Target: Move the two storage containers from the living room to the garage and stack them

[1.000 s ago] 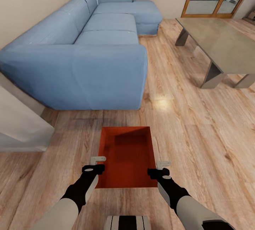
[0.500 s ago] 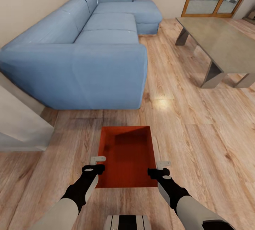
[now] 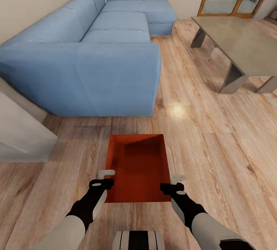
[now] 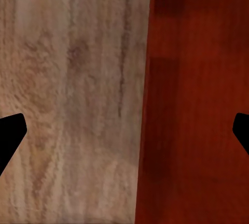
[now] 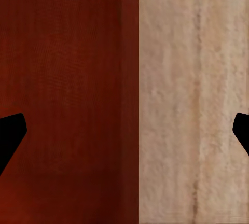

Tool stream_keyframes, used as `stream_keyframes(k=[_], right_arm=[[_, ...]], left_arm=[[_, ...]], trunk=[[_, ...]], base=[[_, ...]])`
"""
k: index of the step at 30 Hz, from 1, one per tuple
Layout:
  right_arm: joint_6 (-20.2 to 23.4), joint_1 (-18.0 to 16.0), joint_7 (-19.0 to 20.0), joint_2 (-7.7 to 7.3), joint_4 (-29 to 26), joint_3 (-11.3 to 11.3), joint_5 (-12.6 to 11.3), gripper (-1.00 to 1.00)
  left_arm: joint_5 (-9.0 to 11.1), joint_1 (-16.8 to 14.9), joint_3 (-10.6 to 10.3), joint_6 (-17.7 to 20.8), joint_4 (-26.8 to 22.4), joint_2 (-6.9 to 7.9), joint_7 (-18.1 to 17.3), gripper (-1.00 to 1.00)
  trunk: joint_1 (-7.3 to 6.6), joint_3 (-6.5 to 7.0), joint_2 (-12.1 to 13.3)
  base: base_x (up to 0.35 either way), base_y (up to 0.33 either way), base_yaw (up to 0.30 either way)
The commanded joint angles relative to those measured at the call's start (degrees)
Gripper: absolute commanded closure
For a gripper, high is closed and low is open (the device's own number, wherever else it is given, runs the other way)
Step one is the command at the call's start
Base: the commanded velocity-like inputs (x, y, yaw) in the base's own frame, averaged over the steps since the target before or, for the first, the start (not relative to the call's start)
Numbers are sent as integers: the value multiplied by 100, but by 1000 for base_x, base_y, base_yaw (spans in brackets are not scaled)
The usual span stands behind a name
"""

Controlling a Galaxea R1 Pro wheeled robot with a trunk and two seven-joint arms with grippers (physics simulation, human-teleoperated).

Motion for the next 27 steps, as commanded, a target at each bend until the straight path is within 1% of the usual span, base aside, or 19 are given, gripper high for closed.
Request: stream_keyframes(k=[1, 4, 27], right_arm=[[15, -2, -29, 7, -3, 9, 29, -100], [20, -2, -26, 15, -3, 9, 29, -100], [52, -2, -58, 29, -3, -17, 13, -100]], left_arm=[[25, 0, -31, 33, -14, 4, 43, -100], [25, -2, -31, 33, -16, 4, 43, -100], [25, 1, -31, 33, 46, 4, 26, -100]], trunk=[[22, -22, -43], [87, -76, -163], [87, -76, -163]], base=[[0, 0, 0], [0, 0, 0], [0, 0, 0]])
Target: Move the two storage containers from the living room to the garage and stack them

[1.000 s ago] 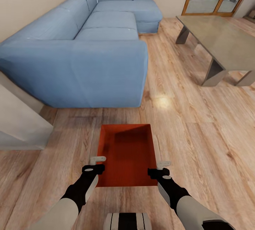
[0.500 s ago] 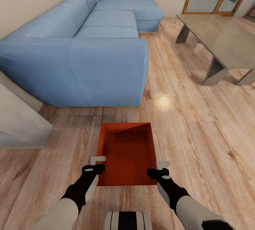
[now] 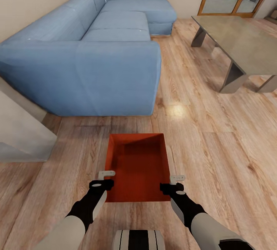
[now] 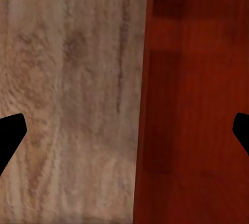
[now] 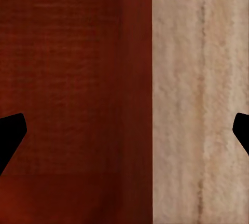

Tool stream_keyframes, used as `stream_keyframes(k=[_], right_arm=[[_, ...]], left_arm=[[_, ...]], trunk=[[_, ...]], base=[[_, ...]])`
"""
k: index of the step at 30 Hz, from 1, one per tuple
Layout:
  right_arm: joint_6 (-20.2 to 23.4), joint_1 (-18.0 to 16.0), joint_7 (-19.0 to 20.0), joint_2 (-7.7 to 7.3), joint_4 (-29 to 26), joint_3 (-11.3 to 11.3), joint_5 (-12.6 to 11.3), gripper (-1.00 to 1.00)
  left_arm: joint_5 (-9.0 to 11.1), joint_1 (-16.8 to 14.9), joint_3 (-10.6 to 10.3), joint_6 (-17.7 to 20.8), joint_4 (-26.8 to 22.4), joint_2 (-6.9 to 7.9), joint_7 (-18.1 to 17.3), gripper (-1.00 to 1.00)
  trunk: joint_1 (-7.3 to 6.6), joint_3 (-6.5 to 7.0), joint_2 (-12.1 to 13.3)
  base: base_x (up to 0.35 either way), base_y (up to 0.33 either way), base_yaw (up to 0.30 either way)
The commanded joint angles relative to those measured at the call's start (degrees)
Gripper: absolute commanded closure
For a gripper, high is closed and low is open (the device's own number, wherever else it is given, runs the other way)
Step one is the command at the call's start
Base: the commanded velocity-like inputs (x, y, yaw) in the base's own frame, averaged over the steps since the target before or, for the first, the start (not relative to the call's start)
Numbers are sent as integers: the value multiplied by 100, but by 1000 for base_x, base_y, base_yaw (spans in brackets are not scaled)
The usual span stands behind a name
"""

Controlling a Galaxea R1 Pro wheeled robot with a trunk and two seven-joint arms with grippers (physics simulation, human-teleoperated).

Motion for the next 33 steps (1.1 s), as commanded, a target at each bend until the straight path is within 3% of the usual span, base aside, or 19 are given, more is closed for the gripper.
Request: stream_keyframes(k=[1, 33], right_arm=[[16, -1, -25, 1, -3, 6, 26, -100], [-53, -1, -24, 11, -12, 6, 43, -100]], left_arm=[[25, -2, -31, 33, -6, 4, 40, -100], [25, -3, -31, 32, -6, 1, 70, -100]], trunk=[[-1, -3, -1], [-1, -3, -1]], base=[[0, 0, 0], [0, 0, 0]])
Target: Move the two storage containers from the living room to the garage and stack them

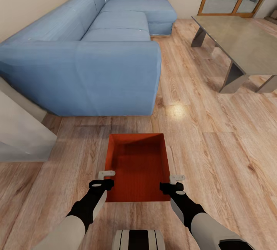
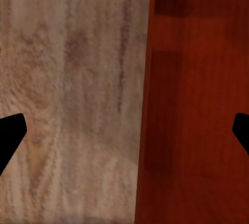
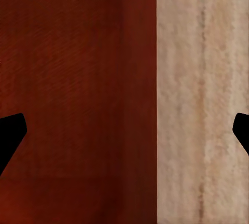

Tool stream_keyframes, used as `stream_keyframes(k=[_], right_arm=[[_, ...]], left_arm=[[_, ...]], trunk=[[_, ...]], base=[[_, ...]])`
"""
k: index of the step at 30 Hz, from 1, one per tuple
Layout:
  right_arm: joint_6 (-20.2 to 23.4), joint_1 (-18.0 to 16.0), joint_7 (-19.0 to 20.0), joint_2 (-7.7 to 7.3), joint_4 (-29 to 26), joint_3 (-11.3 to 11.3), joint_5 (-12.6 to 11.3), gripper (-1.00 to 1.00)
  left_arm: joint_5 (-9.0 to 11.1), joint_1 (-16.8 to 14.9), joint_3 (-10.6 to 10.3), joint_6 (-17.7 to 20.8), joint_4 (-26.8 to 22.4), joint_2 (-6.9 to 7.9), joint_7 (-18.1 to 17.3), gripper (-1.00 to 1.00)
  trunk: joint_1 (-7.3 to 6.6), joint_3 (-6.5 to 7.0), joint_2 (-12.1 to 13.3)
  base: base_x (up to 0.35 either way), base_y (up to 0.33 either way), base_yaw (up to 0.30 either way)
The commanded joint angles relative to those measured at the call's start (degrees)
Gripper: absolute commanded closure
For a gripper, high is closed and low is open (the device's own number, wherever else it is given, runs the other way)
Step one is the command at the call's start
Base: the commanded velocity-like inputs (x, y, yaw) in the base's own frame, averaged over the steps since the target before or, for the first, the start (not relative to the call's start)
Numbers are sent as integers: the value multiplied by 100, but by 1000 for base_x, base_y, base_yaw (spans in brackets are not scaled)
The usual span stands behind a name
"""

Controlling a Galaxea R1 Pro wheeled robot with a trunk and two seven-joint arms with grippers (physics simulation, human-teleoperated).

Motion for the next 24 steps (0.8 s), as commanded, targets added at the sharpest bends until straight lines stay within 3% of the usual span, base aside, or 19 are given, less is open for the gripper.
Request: stream_keyframes(k=[1, 20, 21, 24], right_arm=[[11, -1, -24, 1, -2, 6, 26, -100], [17, -1, 2, -7, -2, 6, 23, -100], [17, -1, 1, -8, -2, 6, 21, 100], [18, -1, 0, -8, -2, 6, 20, 100]], left_arm=[[27, -1, -31, 33, -9, 4, 44, -100], [66, 1, -16, 36, -49, 7, 17, -100], [79, -1, 5, 39, -13, 12, 1, 100], [86, -1, 16, 41, 7, 12, -5, 100]], trunk=[[-1, -3, -1], [-1, -3, -1], [-1, -3, -1], [-1, -3, -1]], base=[[0, 0, 0], [0, 0, 0], [0, 0, 0], [0, 0, 0]])
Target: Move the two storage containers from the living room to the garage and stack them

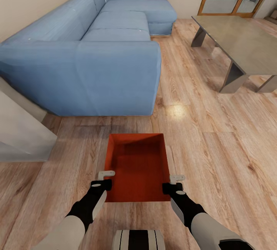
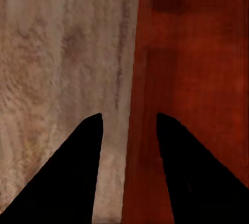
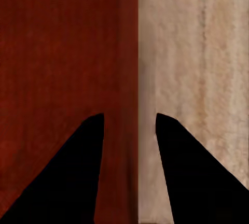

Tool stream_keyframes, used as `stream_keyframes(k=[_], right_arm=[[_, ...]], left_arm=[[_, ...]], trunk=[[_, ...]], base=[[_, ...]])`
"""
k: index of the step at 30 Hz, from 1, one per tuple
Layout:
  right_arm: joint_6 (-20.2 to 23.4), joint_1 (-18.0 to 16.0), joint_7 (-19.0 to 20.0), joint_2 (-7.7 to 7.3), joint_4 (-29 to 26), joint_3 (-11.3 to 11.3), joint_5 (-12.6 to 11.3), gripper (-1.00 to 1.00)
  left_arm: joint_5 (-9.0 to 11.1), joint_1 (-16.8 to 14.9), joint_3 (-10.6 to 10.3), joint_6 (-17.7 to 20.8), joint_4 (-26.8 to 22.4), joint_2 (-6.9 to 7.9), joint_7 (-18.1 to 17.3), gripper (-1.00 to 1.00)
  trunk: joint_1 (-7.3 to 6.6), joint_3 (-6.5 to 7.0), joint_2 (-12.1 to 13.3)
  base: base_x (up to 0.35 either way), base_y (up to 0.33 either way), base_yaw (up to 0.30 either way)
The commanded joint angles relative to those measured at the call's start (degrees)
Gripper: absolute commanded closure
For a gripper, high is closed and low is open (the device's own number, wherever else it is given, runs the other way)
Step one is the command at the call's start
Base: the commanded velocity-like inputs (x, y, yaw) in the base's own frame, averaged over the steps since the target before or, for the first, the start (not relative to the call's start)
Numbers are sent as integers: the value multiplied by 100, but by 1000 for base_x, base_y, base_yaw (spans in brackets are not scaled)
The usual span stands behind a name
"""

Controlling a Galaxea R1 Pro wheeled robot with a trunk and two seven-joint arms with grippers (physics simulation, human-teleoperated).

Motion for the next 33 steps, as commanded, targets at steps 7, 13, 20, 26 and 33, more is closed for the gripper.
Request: stream_keyframes(k=[7, 13, 20, 26, 33], right_arm=[[-4, -1, -59, 14, -35, 1, 34, 100], [-9, -1, -76, 12, -70, -3, 35, 100], [-11, -2, -75, 10, -72, -3, 35, 100], [-11, -1, -78, 19, -81, -3, 41, 100], [-17, -1, -78, 19, -87, -3, 41, 100]], left_arm=[[1, 1, -45, 36, -82, 1, 105, 100], [1, -1, -43, 32, -92, -8, 128, 100], [1, 0, -49, 28, -85, -9, 126, 100], [16, 1, -19, 43, -41, 0, 70, 100], [18, 0, -17, 38, -46, 0, 62, 100]], trunk=[[-1, -3, -1], [-1, -3, -1], [-23, 15, 39], [-155, 122, 279], [-308, 248, 560]], base=[[0, 0, 0], [0, 0, 0], [0, 0, 0], [0, 0, 0], [0, 0, 0]])
